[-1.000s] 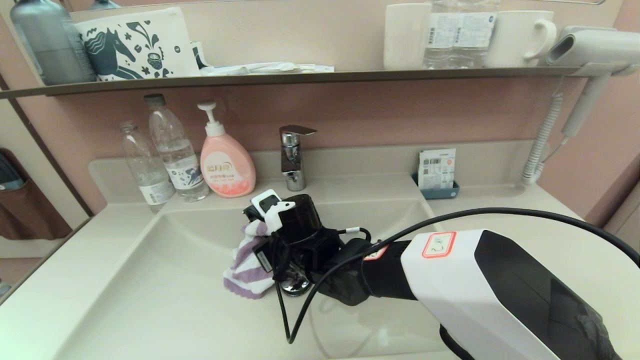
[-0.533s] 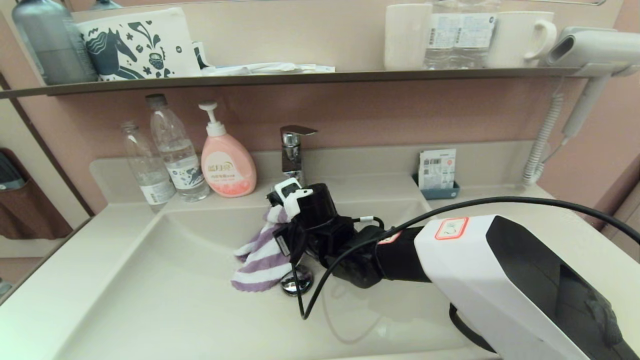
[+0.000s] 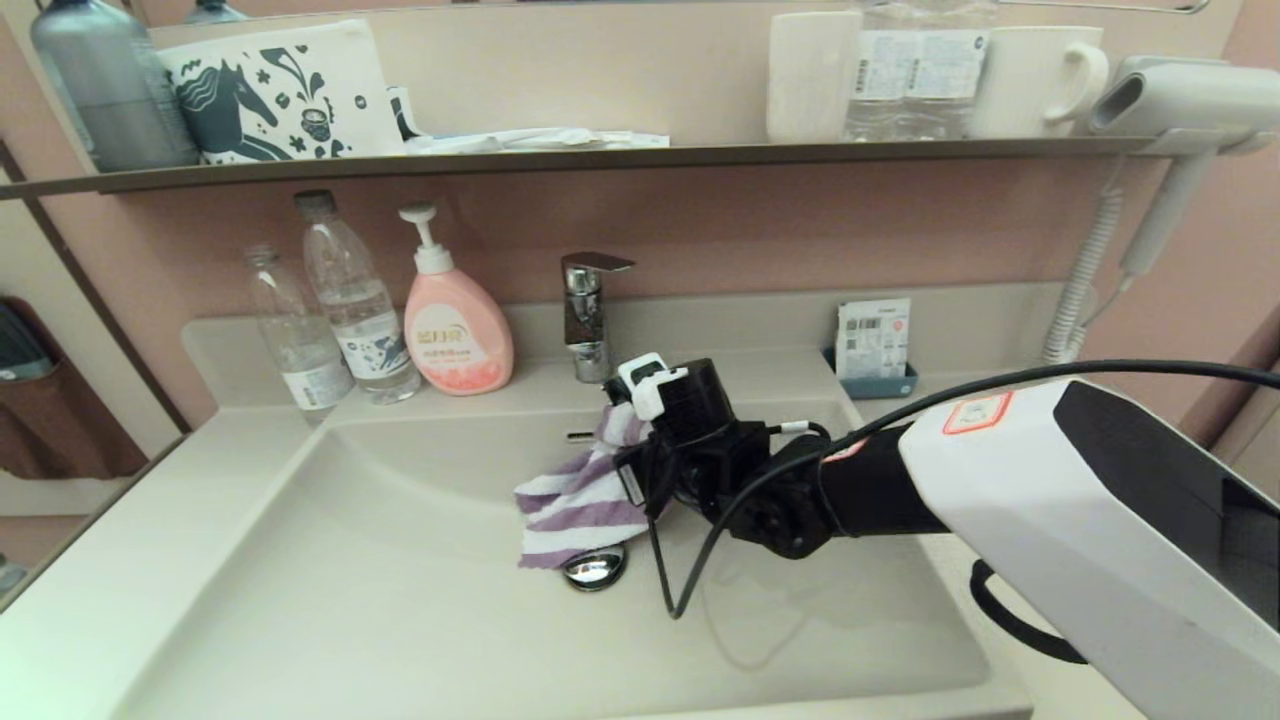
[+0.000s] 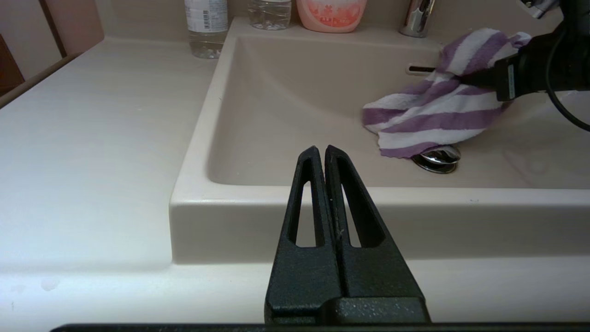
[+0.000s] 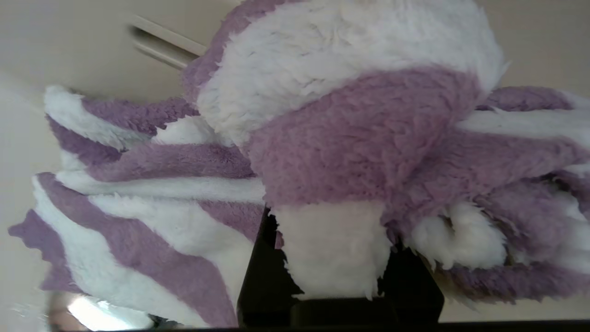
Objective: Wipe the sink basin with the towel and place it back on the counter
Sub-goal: Wipe the sink
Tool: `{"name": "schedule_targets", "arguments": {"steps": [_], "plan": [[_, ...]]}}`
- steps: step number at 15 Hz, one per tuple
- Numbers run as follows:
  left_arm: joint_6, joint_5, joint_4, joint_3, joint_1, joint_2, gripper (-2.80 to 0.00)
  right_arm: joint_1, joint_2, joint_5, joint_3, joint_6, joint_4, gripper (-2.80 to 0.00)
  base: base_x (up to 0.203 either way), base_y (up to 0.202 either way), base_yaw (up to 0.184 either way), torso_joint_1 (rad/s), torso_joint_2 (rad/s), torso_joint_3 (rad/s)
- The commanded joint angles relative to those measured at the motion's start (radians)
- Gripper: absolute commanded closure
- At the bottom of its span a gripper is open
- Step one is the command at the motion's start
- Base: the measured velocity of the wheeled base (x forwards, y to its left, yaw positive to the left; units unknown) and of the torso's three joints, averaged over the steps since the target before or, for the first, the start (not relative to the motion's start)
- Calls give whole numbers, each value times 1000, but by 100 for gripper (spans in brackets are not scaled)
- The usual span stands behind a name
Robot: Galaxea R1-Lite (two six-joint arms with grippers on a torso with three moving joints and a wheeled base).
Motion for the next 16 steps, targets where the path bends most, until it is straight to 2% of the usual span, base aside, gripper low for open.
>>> {"name": "schedule_targets", "arguments": {"steps": [1,5,11,13,16], "plan": [[-1,0,-1,0,0,1,0,-22,-59,-6,56,0,-4,0,0,0,0,0,0,0],[-1,2,-1,0,0,1,0,-75,-157,-8,218,1,-8,0,0,0,0,0,0,0],[-1,1,-1,0,0,1,0,-180,-366,-3,454,2,-95,0,0,0,0,0,0,0],[-1,0,-1,0,0,1,0,-184,-451,-2,491,2,-92,0,0,0,0,0,0,0],[-1,1,-1,0,0,1,0,-178,-557,20,478,-1,-74,0,0,0,0,0,0,0]]}}
